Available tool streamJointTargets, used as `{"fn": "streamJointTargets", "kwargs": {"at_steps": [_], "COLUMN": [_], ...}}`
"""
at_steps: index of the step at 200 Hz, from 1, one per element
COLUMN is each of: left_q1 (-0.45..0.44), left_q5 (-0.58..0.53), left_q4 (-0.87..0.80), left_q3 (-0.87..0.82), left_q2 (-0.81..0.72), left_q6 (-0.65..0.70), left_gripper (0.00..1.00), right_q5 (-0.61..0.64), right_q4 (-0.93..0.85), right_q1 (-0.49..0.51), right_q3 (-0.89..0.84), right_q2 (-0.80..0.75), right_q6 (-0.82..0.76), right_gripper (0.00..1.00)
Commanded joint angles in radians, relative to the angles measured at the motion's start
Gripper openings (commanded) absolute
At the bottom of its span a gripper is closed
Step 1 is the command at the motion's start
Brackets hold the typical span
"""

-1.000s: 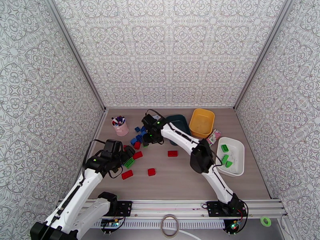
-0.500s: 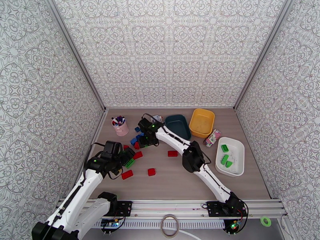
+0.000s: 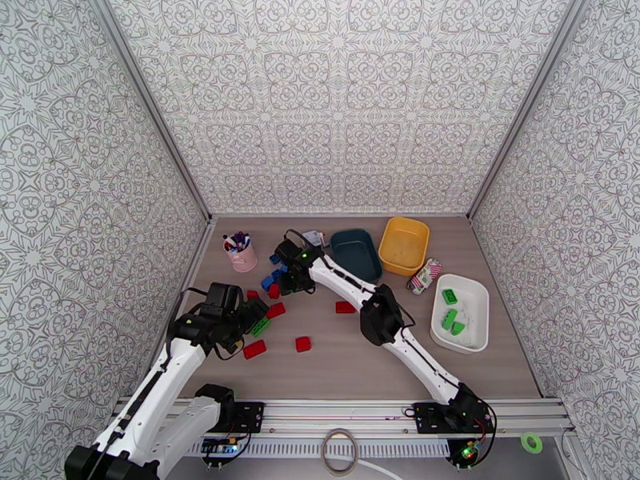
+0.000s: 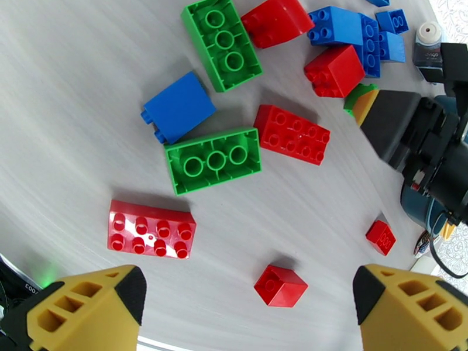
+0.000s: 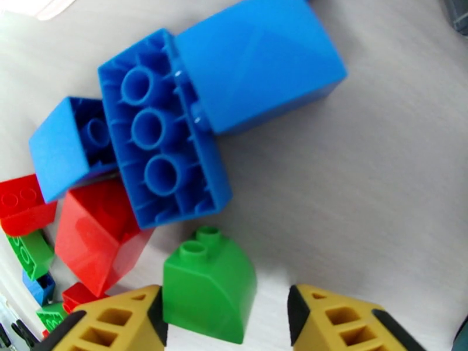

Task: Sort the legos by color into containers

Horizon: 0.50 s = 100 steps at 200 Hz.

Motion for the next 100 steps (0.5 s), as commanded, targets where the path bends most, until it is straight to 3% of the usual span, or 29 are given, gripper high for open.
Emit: {"fn": "streamJointTargets", "kwargs": {"at_steps": [1,56,100], "left_q1": [0.011,0.012,-0.031], "left_q5": [0.007,0.013,0.044], "left_q4": [-0.034,-0.012,0.101], "left_q3": [0.003,0.007,0.03], "left_q2": [-0.01,-0.002,0.072], "left_q6": [0.01,0.009,0.021], "left_gripper": [0.99,0.99,0.99], "right_q5": [0.029,0.033,0.047], "right_q4": [0.014,0.012,0.016], "right_q1": [0.007,0.006,-0.003], "right_q3": [0.036,0.03,-0.063], "right_q2": [0.045,0.022,-0.117], "right_q6": [0.017,0.005,-0.016], "right_gripper": [0.55,0.38,0.28]}}
